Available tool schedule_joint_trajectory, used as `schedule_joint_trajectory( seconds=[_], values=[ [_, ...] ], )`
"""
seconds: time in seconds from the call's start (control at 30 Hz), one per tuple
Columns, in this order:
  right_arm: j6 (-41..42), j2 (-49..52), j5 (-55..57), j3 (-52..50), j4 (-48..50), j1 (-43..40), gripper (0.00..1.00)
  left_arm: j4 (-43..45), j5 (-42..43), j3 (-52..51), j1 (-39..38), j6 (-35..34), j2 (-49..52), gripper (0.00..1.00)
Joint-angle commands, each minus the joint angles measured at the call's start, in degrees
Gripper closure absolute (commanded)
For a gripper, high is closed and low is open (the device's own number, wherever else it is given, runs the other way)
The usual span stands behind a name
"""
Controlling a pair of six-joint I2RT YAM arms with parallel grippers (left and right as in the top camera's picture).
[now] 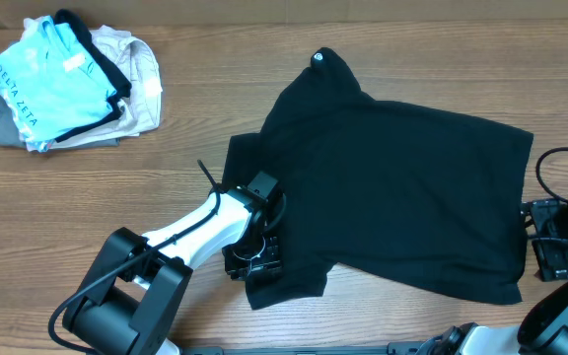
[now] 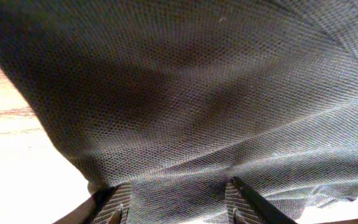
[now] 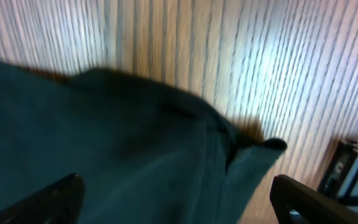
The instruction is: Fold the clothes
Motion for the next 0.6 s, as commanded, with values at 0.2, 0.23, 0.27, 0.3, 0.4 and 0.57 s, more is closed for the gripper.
schedule_joint_trajectory(
  seconds=[0.2, 0.23, 0.27, 0.3, 0.4, 0.57],
  values=[
    [-31.8, 0.2, -31.1, 1.1, -1.0, 1.7, 0.03, 1.4, -1.9, 2.0, 0.3, 7.8, 0.5, 0.84],
    [-32.2, 0.2, -31.1, 1.0, -1.2, 2.3, 0.04, 1.1, -1.9, 2.6, 0.3, 8.1, 0.4, 0.85],
    [-32.4, 0.2, -30.9, 0.8, -1.2, 3.0, 0.07, 0.6, -2.0, 3.6, 0.3, 8.2, 0.4, 0.85],
    [-32.3, 0.2, -31.0, 0.4, -1.2, 4.0, 0.10, -0.5, -2.2, 4.9, 0.2, 8.3, 0.2, 0.86],
    [-32.4, 0.2, -30.9, -0.5, -1.0, 7.1, 0.21, -3.5, -2.4, 8.6, 0.2, 10.3, -0.5, 0.96],
    [-31.6, 0.2, -31.0, -3.0, 2.5, 14.1, 0.20, -7.4, -9.7, 12.4, -0.8, 10.3, -2.8, 0.92]
  ],
)
